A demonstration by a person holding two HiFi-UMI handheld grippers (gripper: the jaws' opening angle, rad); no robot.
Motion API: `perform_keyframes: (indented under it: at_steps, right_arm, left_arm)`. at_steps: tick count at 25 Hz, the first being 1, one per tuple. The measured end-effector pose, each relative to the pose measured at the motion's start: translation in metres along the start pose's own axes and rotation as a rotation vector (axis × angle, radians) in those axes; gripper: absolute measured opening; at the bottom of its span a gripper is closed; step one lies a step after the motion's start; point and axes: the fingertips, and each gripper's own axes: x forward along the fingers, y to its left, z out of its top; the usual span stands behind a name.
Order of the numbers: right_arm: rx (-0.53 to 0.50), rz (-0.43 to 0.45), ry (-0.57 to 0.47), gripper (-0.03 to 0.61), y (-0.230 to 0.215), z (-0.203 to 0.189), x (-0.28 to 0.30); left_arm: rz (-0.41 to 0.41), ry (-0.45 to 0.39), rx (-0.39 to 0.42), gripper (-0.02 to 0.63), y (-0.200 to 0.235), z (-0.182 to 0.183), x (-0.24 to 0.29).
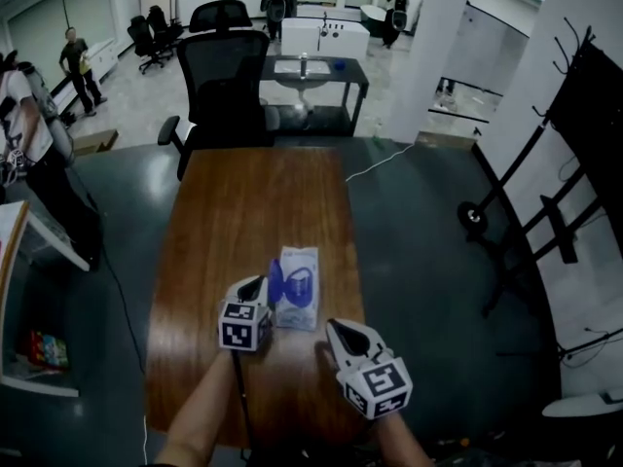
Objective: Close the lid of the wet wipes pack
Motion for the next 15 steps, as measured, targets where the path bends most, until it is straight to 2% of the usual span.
perform_keyframes:
  at_steps: [3,6,9,15]
  right_arm:
    - [0.015,-0.003,0.012,0.011,-0.006,-0.005,0.005]
    - [0.023,-0.008,0.011,0.011,-0.013,-0.007,0.008]
    - [0.035,-0.014,0.019,0.011,-0.019,-0.010,0.010]
    - [0.052,-0.030,0.024,0.011,-0.029,-0.016,0.005]
  left_arm:
    - [-0.021,0.034,-0.007,0.006,-0.003,-0.008,0.013]
    - [-0.087,0.033,0.025,0.006,-0.026,-0.004,0.018]
    - [-0.133,0.065,0.089,0.006,-0.051,-0.008,0.028]
    - [-0.143,0.161,0.249,0.006,-0.079,-0.026,0.052]
